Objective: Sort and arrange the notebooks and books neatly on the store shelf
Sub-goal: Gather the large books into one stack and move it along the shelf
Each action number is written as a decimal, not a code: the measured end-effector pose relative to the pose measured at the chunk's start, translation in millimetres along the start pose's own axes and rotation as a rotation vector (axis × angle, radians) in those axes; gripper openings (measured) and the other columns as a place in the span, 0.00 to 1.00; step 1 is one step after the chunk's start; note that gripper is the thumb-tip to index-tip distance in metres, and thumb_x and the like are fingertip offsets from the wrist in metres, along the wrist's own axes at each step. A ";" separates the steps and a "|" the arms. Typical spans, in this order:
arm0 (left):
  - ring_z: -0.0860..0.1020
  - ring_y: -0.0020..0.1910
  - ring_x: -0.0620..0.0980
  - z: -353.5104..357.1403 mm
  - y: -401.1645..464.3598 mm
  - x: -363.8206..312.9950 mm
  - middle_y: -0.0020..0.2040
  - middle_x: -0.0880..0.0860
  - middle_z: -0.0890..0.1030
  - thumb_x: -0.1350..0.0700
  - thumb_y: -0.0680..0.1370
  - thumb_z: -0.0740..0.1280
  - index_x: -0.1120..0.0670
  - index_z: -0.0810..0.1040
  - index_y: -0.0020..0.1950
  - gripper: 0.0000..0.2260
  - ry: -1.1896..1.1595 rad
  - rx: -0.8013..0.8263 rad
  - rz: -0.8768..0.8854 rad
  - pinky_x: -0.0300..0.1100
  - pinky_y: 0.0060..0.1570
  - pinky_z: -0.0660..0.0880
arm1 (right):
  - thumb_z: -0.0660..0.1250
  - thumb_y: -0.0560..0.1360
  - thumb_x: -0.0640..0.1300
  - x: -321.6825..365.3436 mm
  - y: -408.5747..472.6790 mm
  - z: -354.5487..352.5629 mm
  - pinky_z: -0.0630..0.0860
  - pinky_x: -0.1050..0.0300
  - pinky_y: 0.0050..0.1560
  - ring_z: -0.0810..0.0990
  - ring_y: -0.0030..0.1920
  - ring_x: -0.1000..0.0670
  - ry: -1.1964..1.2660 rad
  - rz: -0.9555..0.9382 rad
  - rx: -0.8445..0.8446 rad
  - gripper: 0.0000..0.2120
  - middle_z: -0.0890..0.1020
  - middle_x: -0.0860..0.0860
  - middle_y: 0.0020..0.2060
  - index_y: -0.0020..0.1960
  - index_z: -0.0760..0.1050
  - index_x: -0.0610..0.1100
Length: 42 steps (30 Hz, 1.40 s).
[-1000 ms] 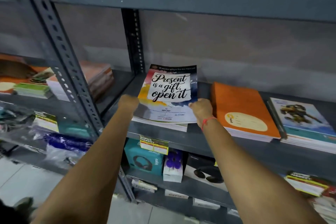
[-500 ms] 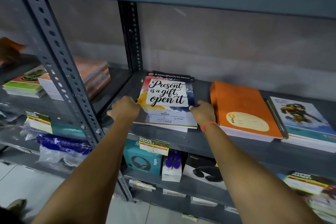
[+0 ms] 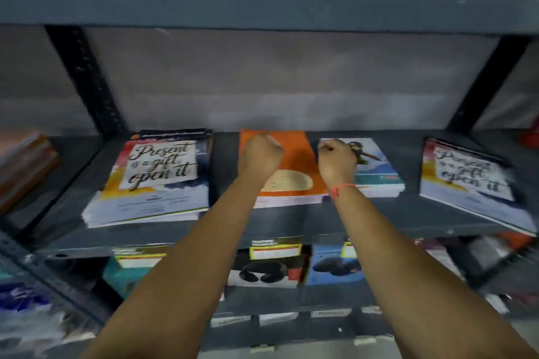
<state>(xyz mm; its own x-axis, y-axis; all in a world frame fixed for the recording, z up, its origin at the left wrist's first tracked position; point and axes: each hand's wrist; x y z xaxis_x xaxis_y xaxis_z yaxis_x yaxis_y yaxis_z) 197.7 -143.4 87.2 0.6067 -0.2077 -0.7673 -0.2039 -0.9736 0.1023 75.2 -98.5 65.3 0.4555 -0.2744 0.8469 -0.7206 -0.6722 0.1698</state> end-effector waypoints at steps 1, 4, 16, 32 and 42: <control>0.80 0.53 0.59 20.8 -4.5 -16.6 0.52 0.61 0.84 0.62 0.74 0.62 0.62 0.83 0.49 0.11 -0.022 0.083 0.037 0.43 0.51 0.76 | 0.56 0.76 0.39 -13.0 11.1 -16.0 0.70 0.56 0.43 0.79 0.48 0.43 -0.028 0.012 -0.039 0.14 0.83 0.40 0.51 0.50 0.80 0.37; 0.80 0.52 0.57 87.9 -24.2 -68.7 0.50 0.61 0.83 0.62 0.74 0.63 0.63 0.83 0.50 0.10 -0.054 0.295 0.116 0.41 0.45 0.73 | 0.57 0.76 0.39 -62.4 41.9 -72.7 0.74 0.56 0.45 0.80 0.54 0.39 -0.039 0.111 -0.112 0.14 0.83 0.37 0.52 0.51 0.81 0.37; 0.76 0.60 0.63 309.0 -65.2 -161.5 0.62 0.64 0.77 0.60 0.78 0.58 0.64 0.73 0.61 0.14 0.301 0.467 0.063 0.50 0.55 0.74 | 0.57 0.77 0.45 -263.3 110.4 -254.1 0.71 0.48 0.56 0.74 0.61 0.36 -0.352 0.488 -0.067 0.18 0.76 0.37 0.61 0.62 0.74 0.37; 0.77 0.50 0.57 329.0 -34.2 -185.0 0.56 0.62 0.78 0.65 0.75 0.62 0.65 0.72 0.63 0.17 -0.305 0.361 -0.376 0.41 0.42 0.69 | 0.58 0.76 0.35 -284.9 136.0 -313.9 0.60 0.76 0.14 0.64 0.28 0.53 0.531 0.941 0.009 0.14 0.67 0.47 0.30 0.32 0.65 0.41; 0.66 0.31 0.49 245.7 -36.4 -179.1 0.31 0.53 0.68 0.66 0.74 0.64 0.55 0.63 0.26 0.18 -0.438 0.177 -0.210 0.39 0.32 0.63 | 0.62 0.75 0.33 -206.0 129.8 -294.2 0.56 0.73 0.12 0.62 0.28 0.54 0.568 0.693 -0.017 0.12 0.68 0.48 0.31 0.34 0.70 0.42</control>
<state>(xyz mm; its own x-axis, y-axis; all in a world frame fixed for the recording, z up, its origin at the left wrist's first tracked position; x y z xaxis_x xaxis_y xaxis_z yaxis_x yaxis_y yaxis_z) -92.3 -47.6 65.4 0.2773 0.0864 -0.9569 -0.2621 -0.9514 -0.1619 -265.9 73.1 61.1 -0.4093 -0.2300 0.8829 -0.7476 -0.4702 -0.4691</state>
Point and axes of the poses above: each hand's wrist, its own y-axis towards the middle knuckle, its own z-axis out of the palm, x = y × z
